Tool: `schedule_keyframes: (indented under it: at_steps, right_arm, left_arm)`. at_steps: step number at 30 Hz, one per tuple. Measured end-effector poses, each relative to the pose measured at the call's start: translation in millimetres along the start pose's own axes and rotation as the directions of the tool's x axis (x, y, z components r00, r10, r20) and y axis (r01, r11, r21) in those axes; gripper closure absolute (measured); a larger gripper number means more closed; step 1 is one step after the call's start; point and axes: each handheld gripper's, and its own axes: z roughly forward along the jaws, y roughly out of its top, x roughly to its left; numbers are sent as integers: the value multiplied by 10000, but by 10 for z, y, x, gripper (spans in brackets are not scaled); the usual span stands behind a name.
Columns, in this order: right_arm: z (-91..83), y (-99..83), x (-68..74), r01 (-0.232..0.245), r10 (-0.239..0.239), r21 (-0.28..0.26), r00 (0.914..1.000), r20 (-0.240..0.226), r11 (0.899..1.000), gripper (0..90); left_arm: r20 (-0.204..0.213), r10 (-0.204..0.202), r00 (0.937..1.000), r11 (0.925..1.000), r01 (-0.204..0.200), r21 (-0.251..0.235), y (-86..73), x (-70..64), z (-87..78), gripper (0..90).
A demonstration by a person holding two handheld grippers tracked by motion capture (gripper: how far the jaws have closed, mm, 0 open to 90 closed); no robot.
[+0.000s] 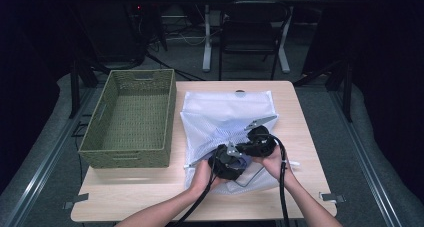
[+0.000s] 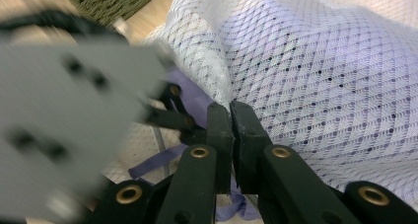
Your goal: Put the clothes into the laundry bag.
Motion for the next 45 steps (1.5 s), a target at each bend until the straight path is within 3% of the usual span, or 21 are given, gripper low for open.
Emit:
schedule_keyframes:
  at_steps: [3, 4, 9, 10, 12, 14, 20, 23, 27, 29, 34, 40, 45]
  right_arm:
    - [7, 0, -2, 11, -11, 8, 10000, -11, 10000, 879]
    - [17, -1, -10, -22, 22, 44, 10000, -22, 10000, 879]
    - [33, 2, -4, -8, 8, 70, 10000, -45, 10000, 880]
    - [30, 5, 3, -9, 9, 64, 10000, -37, 10000, 880]
    - [19, 7, 13, 34, -34, 16, 10000, -56, 10000, 880]
    - [6, 11, 15, -9, 9, 5, 10000, -67, 10000, 880]
    - [-36, 23, 13, -69, 67, -142, 9999, -109, 9999, 881]
    - [-83, 38, 14, -110, 101, -343, 9996, -268, 9994, 882]
    - [-110, 51, 14, -183, 169, -451, 9994, -315, 9988, 882]
    - [-103, 48, 13, -177, 165, -402, 9994, -301, 9990, 881]
    - [-36, 18, 1, -231, 230, -74, 9995, -206, 9997, 881]
    - [-14, -5, -19, -255, 255, 38, 9995, -163, 9997, 880]
    - [-21, -5, -24, -174, 175, 15, 9997, -155, 9998, 881]
  left_arm:
    - [-429, 197, 9989, 9998, -196, 34, -10, -44, 69, 486]
    - [-794, 312, 9964, 9995, -317, -50, -16, -66, 78, 547]
    - [-942, 136, 9955, 9991, -173, -385, -38, -10, 85, 755]
    - [-960, 96, 9953, 9988, -142, -467, -43, -3, 88, 755]
    - [-890, 91, 9960, 9984, -140, -552, -48, 5, 89, 873]
    - [-986, 99, 9951, 9979, -161, -620, -51, 2, 95, 885]
    - [-1355, -230, 9905, 9957, 104, -923, -41, 88, 42, 892]
    - [-1843, -747, 9800, 9881, 478, -1463, -6, 216, -66, 892]
    - [-2067, -949, 9738, 9843, 607, -1660, 2, 282, -99, 892]
    - [-1907, -1120, 9752, 9852, 840, -1492, -26, 314, -45, 890]
    - [-1639, -1033, 9811, 9885, 830, -1261, -52, 302, 10, 877]
    - [-1327, -987, 9862, 9909, 852, -1040, -70, 297, -40, 766]
    - [-1014, -922, 9906, 9925, 832, -900, -84, 272, -182, 659]
